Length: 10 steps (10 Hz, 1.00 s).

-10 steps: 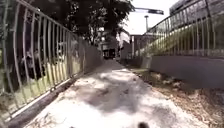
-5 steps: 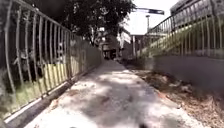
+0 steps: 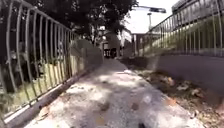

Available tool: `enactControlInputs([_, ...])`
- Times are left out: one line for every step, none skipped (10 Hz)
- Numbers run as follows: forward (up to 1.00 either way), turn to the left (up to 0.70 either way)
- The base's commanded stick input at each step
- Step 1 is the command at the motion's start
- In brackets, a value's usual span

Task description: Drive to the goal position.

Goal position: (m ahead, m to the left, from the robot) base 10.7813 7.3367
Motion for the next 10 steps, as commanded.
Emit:
enactControlInputs([0.5,0.0])
enactControlInputs([0.5,0.0])
enactControlInputs([0.5,0.0])
enactControlInputs([0.5,0.0])
enactControlInputs([0.5,0.0])
enactControlInputs([0.5,0.0])
enactControlInputs([0.5,0.0])
enactControlInputs([0.5,0.0])
enactControlInputs([0.5,0.0])
enactControlInputs([0.5,0.0])
